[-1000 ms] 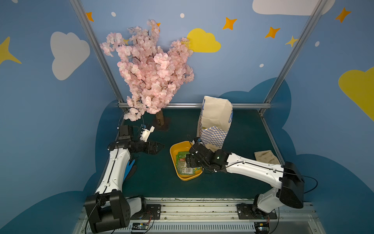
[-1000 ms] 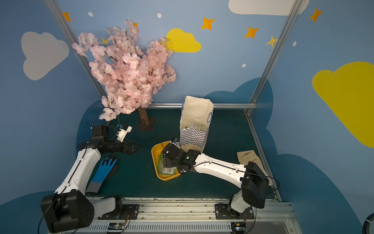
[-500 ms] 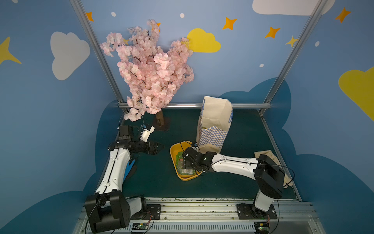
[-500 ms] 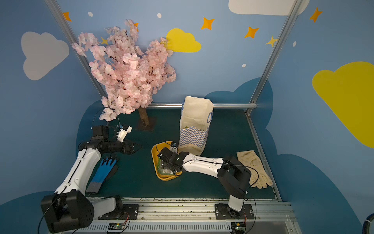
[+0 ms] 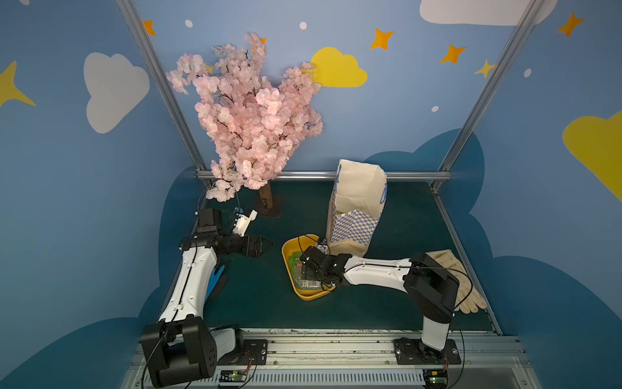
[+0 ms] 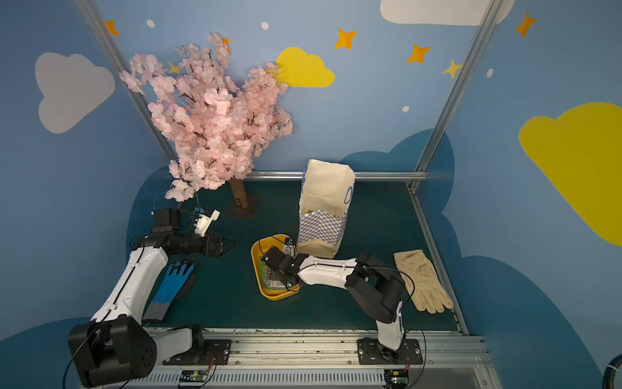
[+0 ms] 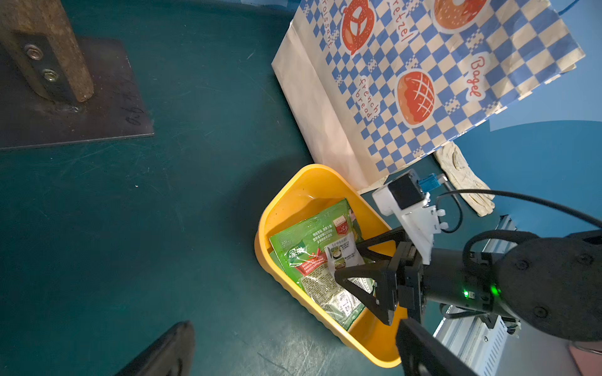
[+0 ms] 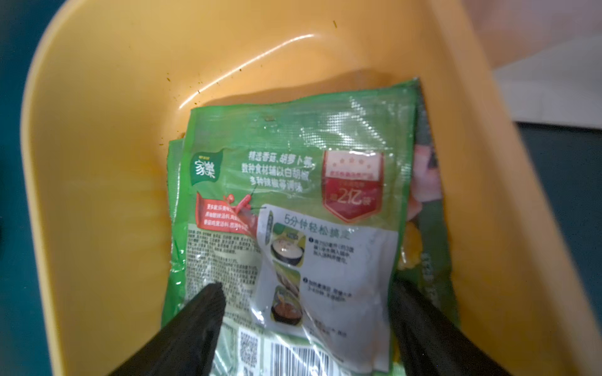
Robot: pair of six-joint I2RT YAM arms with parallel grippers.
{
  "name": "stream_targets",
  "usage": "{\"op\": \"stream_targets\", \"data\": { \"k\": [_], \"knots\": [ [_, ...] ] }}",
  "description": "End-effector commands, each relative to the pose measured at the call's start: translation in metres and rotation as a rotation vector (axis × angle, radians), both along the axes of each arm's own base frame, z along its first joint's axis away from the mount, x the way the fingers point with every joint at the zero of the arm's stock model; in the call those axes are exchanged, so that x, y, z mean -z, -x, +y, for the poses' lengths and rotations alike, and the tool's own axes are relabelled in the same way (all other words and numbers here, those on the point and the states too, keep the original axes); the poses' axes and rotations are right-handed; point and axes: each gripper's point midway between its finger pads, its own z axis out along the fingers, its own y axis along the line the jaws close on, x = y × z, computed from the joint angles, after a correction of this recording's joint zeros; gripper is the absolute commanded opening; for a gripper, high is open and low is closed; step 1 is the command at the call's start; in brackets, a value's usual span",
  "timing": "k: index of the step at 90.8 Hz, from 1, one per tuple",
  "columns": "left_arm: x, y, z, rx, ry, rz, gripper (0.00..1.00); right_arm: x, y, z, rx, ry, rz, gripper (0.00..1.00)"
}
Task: Place the condiment packets inside the bag
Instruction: Pick up the condiment packet from the storage box.
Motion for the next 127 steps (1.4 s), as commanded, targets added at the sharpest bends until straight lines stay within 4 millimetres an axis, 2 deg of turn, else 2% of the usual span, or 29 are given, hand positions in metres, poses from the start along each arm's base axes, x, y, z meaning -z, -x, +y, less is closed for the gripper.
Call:
{"op": "stream_targets", "data": {
  "k": [1,14,25,36,42,54,68,84,93,100,109,119,123,127],
  "knots": [
    [0.001,0.005,0.0,0.012,-0.003,-0.001,1.0,0.0,0.0,0.029,-0.048,-0.153,0.03,0.81],
    [0.001,0.006,0.0,0.012,-0.003,0.0,1.0,-0.011,-0.003,0.042,-0.063,-0.276,0.03,0.76],
    [0.003,0.006,-0.001,0.014,0.002,0.007,1.0,-0.032,-0.005,0.052,-0.087,-0.378,0.0,0.72],
    [0.003,0.005,-0.001,0.014,0.007,0.009,1.0,-0.043,-0.005,0.054,-0.099,-0.405,-0.018,0.65],
    [0.003,0.005,-0.002,0.015,0.011,0.009,1.0,-0.043,-0.006,0.053,-0.097,-0.408,-0.018,0.59],
    [0.003,0.005,-0.002,0.018,0.015,0.008,1.0,-0.048,-0.008,0.052,-0.097,-0.41,-0.043,0.39],
    [0.004,0.005,-0.003,0.02,0.015,0.007,1.0,-0.051,-0.012,0.046,-0.081,-0.391,-0.074,0.26],
    [0.005,0.006,-0.003,0.023,0.011,0.008,1.0,-0.048,-0.017,0.053,-0.079,-0.398,-0.073,0.23],
    [0.007,0.007,-0.001,0.023,0.0,0.007,1.0,-0.044,-0.02,0.059,-0.082,-0.407,-0.065,0.37],
    [0.009,0.007,0.0,0.023,-0.017,0.005,1.0,-0.039,-0.022,0.064,-0.08,-0.409,-0.059,0.37],
    [0.011,0.009,0.001,0.024,-0.03,0.008,1.0,-0.038,-0.024,0.067,-0.076,-0.431,-0.061,0.25],
    [0.011,0.011,0.001,0.028,-0.037,0.0,1.0,-0.047,-0.025,0.064,-0.073,-0.451,-0.086,0.05],
    [0.01,0.01,0.001,0.028,-0.038,-0.002,1.0,-0.056,-0.025,0.06,-0.074,-0.451,-0.108,0.0],
    [0.011,0.01,0.001,0.028,-0.04,-0.001,1.0,-0.064,-0.025,0.056,-0.075,-0.442,-0.13,0.0]
  ]
}}
